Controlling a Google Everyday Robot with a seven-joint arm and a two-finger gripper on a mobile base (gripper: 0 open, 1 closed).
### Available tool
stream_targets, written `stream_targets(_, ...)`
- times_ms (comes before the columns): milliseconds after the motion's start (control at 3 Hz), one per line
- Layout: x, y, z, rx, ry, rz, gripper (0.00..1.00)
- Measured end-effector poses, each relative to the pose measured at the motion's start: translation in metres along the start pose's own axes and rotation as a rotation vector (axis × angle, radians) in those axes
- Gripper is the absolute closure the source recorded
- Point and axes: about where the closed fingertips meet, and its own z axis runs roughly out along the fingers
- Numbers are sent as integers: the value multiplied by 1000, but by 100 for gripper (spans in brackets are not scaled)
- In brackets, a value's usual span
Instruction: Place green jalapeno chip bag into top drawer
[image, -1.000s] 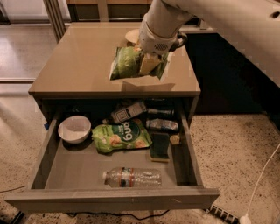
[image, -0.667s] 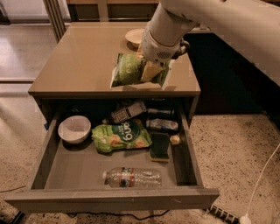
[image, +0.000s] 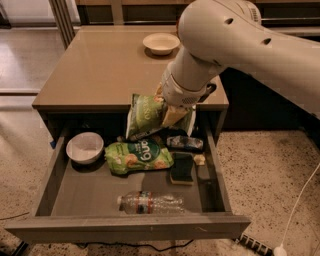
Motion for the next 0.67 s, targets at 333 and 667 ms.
stream_targets(333, 0, 0, 0, 0, 0, 0, 100)
stream_targets(667, -4, 0, 21, -20, -35, -1, 100)
